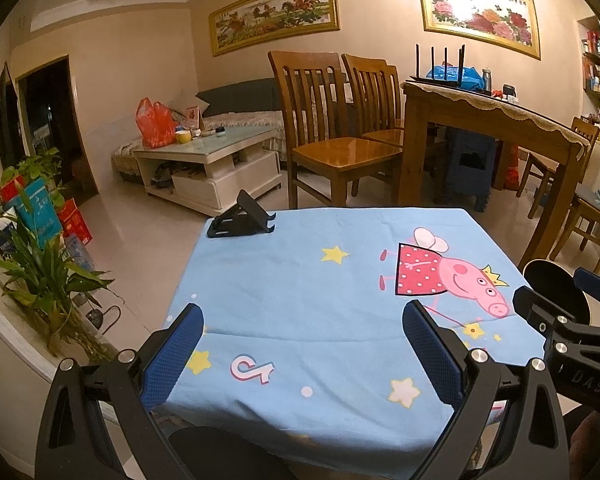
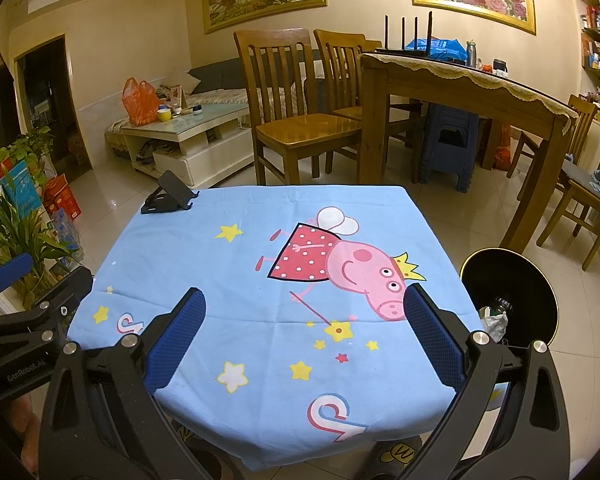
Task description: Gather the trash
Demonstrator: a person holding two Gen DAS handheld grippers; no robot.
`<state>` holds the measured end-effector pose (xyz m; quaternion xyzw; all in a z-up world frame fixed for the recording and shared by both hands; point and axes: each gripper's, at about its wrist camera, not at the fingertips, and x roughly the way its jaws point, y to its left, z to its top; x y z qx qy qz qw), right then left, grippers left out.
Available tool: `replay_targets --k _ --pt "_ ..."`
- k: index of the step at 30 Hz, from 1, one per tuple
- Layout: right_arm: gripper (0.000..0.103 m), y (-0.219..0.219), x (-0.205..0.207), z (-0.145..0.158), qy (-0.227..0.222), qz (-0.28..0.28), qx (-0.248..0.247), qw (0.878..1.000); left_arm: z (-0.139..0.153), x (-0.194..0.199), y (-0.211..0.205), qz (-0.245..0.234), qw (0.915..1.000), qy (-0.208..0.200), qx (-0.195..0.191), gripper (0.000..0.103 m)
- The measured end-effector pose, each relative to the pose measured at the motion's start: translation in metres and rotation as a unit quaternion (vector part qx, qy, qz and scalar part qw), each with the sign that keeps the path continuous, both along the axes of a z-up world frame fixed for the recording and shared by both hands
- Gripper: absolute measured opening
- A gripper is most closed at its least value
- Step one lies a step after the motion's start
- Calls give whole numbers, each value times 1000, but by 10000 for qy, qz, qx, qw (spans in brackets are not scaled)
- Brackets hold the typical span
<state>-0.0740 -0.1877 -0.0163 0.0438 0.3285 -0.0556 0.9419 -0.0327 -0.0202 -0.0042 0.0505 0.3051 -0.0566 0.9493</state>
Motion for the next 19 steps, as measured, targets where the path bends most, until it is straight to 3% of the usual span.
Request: replay_targets --k 19 --pt "97 10 0 -6 74 41 2 10000 -6 3 0 -15 10000 9 48 96"
